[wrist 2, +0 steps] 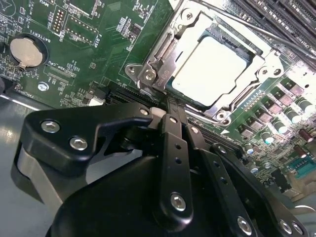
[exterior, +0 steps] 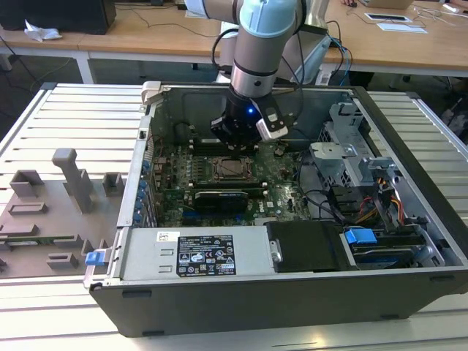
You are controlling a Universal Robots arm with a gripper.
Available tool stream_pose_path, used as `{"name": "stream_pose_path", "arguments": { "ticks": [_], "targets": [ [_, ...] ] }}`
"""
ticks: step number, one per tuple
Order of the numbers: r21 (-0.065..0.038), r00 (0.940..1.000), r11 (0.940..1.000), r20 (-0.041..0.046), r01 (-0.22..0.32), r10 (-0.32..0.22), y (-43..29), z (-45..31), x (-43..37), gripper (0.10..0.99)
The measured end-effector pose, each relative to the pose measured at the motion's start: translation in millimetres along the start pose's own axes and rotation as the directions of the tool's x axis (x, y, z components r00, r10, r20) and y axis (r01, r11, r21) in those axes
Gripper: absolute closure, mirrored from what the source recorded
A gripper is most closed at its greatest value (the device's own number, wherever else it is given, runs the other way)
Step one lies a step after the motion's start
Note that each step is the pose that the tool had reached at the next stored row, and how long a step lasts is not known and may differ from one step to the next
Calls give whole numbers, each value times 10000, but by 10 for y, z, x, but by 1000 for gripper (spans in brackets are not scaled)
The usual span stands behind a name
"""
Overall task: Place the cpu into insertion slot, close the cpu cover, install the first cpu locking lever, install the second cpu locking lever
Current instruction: 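Install the first cpu locking lever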
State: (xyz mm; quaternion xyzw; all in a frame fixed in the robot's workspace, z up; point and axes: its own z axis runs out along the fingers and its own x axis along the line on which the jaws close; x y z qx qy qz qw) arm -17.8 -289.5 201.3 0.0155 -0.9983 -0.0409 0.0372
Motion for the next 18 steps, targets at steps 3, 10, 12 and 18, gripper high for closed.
{"name": "stream_pose_path", "arguments": {
  "ticks": [3,10,12,18],
  "targets": [
    [-5,10000,10000,-4,3,-3,17,8,-31,980],
    [64,10000,10000,-14,-5,5,48,-94,-43,980],
    [139,10000,9999,-11,-7,7,43,-127,-41,980],
    [279,10000,9996,-8,-19,20,-176,-149,-22,980]
  ]
}}
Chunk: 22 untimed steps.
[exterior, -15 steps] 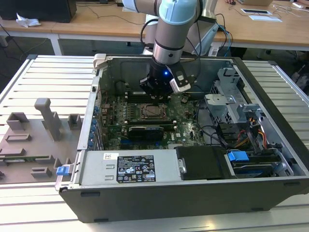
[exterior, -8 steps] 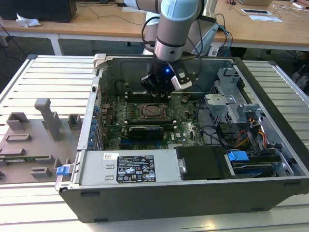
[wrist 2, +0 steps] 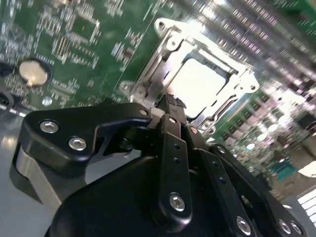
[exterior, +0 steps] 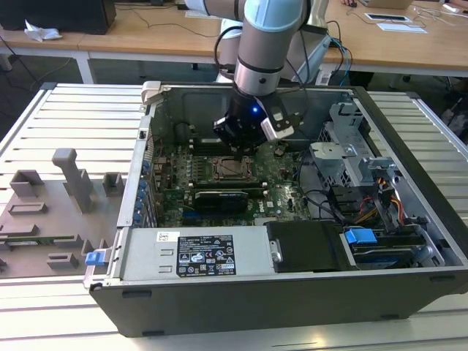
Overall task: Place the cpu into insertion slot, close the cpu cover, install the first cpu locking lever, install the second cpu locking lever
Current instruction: 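Install the first cpu locking lever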
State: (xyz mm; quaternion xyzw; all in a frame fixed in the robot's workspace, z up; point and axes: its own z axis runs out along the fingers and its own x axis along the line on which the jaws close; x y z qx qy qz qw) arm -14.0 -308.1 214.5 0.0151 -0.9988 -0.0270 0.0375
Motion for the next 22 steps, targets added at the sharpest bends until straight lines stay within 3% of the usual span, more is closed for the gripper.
{"name": "stream_pose_path", "arguments": {
  "ticks": [4,10,15,16,17,19,22],
  "targets": [
    [122,10000,9999,-2,-10,10,-125,-6,10,980],
    [138,10000,9999,-3,-11,11,-132,-98,17,980],
    [171,10000,9999,-4,-13,13,-118,-346,34,980],
    [192,10000,9998,-4,-15,15,-114,-431,41,980],
    [224,10000,9997,-5,-17,17,-106,-562,51,980],
    [251,10000,9997,-6,-20,20,-99,-708,62,980],
    [283,10000,9996,-7,-22,22,-91,-837,71,980]
  ]
}}
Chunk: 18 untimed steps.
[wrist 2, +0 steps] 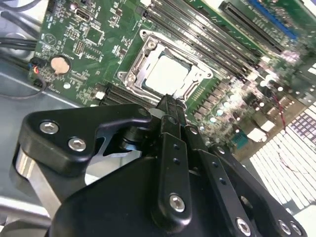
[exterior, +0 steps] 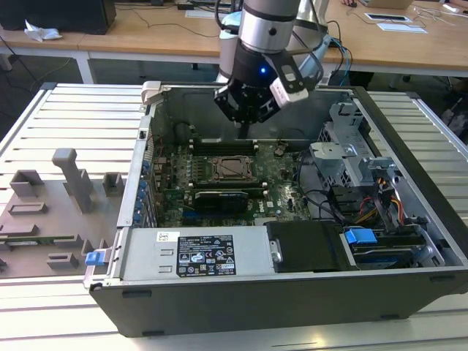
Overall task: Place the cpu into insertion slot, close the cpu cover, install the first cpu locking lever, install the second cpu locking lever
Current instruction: 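Install the first cpu locking lever, then install the second cpu locking lever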
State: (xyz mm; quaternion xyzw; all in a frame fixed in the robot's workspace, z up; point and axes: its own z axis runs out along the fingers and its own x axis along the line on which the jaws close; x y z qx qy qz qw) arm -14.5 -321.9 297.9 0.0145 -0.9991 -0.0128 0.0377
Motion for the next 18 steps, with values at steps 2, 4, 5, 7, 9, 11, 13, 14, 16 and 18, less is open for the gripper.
{"name": "stream_pose_path", "arguments": {
  "ticks": [2,4,5,7,9,11,13,14,16,18],
  "targets": [
    [13,10000,10000,0,-1,1,2,-48,4,980],
    [17,10000,10000,1,-2,2,2,-67,5,980],
    [17,10000,10000,1,-1,1,2,-67,5,980],
    [19,10000,10000,0,-2,2,2,-68,5,980],
    [19,10000,10000,0,-2,2,2,-69,5,980],
    [19,10000,10000,0,-1,1,2,-69,5,980],
    [19,10000,10000,0,-2,2,2,-70,5,980],
    [18,10000,10000,0,-2,2,2,-70,5,980],
    [19,10000,10000,0,-2,2,2,-70,5,980],
    [19,10000,10000,0,-2,2,2,-71,5,980]
  ]
}}
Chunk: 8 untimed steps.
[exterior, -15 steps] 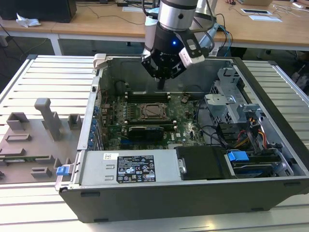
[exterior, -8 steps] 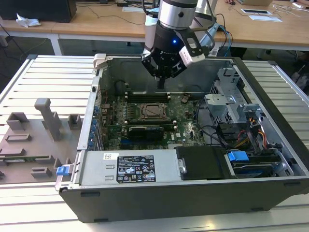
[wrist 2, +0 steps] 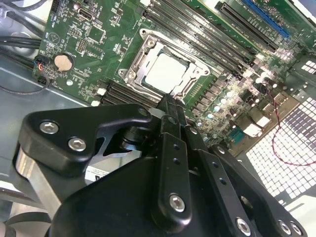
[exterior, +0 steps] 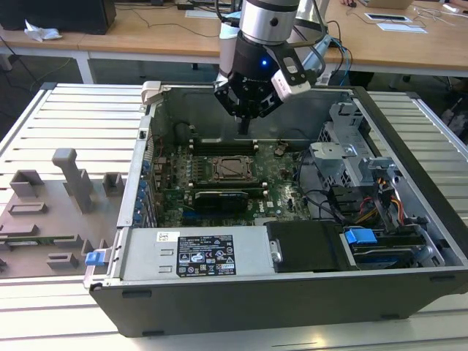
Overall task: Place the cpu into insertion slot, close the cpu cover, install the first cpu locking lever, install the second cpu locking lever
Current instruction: 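Install the second cpu locking lever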
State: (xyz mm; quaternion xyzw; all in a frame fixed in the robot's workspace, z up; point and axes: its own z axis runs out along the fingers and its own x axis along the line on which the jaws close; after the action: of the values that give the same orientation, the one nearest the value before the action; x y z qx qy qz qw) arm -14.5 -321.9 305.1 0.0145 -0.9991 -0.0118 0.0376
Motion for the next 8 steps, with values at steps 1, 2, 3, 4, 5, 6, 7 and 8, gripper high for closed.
{"name": "stream_pose_path", "arguments": {
  "ticks": [1,2,3,4,5,6,7,8],
  "targets": [
    [-2,10000,10000,0,-1,1,0,8,6,980],
    [-2,10000,10000,0,0,0,0,12,8,980],
    [-1,10000,10000,0,1,-1,-1,16,10,980],
    [0,10000,10000,0,2,-2,-3,26,10,980],
    [0,10000,10000,0,0,0,-5,40,10,980],
    [0,10000,10000,0,-1,1,-6,44,11,980],
    [0,10000,10000,0,-1,1,-7,48,11,980],
    [0,10000,10000,0,-2,2,-8,52,11,980]
  ]
}}
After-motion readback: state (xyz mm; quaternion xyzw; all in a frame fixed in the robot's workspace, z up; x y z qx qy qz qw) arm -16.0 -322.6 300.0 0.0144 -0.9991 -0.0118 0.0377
